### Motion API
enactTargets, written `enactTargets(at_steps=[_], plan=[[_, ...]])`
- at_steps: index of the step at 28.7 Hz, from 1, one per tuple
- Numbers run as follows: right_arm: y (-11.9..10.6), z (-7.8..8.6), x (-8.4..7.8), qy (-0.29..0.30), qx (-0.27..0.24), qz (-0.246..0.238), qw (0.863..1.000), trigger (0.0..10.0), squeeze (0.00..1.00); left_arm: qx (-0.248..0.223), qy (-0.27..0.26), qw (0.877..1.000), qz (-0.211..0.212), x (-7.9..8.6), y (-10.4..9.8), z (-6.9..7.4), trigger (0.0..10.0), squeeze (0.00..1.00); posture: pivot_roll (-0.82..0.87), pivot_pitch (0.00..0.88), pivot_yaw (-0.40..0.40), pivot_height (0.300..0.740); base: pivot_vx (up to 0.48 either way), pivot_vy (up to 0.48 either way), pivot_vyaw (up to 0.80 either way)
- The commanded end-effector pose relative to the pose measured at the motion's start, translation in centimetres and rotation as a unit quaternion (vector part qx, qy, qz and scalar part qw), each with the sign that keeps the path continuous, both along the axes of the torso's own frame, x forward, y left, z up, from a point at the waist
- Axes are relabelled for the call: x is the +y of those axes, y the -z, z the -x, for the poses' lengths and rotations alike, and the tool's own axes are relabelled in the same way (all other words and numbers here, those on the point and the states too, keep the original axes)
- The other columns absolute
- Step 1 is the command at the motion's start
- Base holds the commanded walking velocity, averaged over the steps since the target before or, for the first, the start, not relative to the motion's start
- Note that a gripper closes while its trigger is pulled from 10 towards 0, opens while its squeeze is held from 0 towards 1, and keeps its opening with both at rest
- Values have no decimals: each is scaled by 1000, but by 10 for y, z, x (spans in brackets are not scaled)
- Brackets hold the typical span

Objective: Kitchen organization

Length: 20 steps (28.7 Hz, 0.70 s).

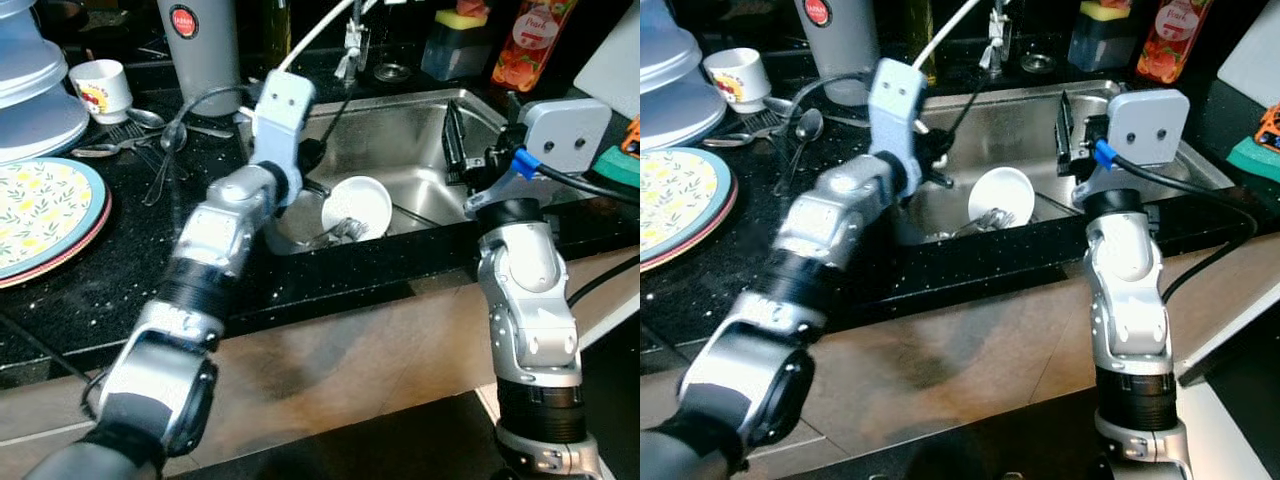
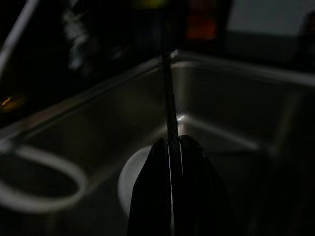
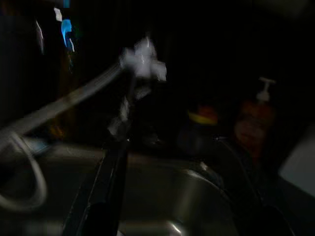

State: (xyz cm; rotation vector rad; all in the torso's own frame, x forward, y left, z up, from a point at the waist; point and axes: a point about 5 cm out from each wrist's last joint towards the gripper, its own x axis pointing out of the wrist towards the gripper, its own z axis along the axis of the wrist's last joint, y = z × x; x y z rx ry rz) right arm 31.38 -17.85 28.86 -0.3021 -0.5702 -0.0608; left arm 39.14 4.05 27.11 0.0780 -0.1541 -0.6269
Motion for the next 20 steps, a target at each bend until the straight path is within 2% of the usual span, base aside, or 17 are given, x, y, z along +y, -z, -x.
enactTargets(at_steps=[1, 2, 3, 4, 8, 9, 10, 11, 14, 15, 18, 20], plan=[[7, -3, -17, 38, 24, -11, 999, 10000, 0, -8, 0, 1000, 23, -2, -8, -2, 10000, 0, 10, 145, 69, 740, 0, 0, 0], [-3, 0, -25, 47, 4, -26, 999, 10000, 0, -6, -24, 998, 50, 0, -13, -7, 10000, 90, 4, 148, 69, 740, 0, 0, 0], [-7, 1, -27, 47, -7, -33, 998, 10000, 0, -8, -32, 998, 58, 1, -15, -8, 10000, 90, 4, 148, 69, 740, 0, 0, 0], [-12, 3, -26, 40, -23, -43, 998, 10000, 0, -13, -36, 997, 64, 1, -17, -9, 10000, 1000, 5, 148, 66, 740, 0, 0, 0], [-14, 5, -25, 34, -33, -50, 998, 10000, 0, -16, -37, 997, 66, 1, -18, -10, 10000, 1000, 7, 149, 66, 740, 0, 0, 0], [-19, 8, -17, 15, -53, -61, 997, 10000, 0, -34, -45, 995, 78, 5, -24, -11, 10000, 1000, 7, 147, 65, 740, 0, 0, 0], [-19, 8, -17, 15, -53, -61, 997, 10000, 0, -34, -45, 995, 78, 5, -24, -11, 10000, 1000, 7, 147, 65, 740, 0, 0, 0], [-19, 10, -12, 3, -59, -66, 996, 10000, 0, -45, -42, 994, 94, 8, -28, -9, 10000, 839, 11, 148, 63, 740, 0, 0, 0], [-20, 11, -9, -4, -62, -68, 996, 10000, 0, -55, -38, 992, 105, 10, -31, -9, 10000, 839, 11, 148, 63, 740, 0, 0, 0], [-19, 11, -5, -10, -63, -72, 995, 10000, 0, -69, -36, 991, 113, 15, -34, -8, 10000, 0, 22, 146, 55, 740, 0, 0, 0], [-18, 10, 0, -19, -63, -81, 995, 10000, 0, -91, -36, 987, 129, 25, -38, -4, 10000, 0, 25, 143, 52, 740, 0, 0, 0], [-20, 12, 3, -24, -69, -86, 994, 10000, 0, -119, -50, 982, 141, 39, -47, 4, 10000, 0, 25, 136, 49, 740, 0, 0, 0]])
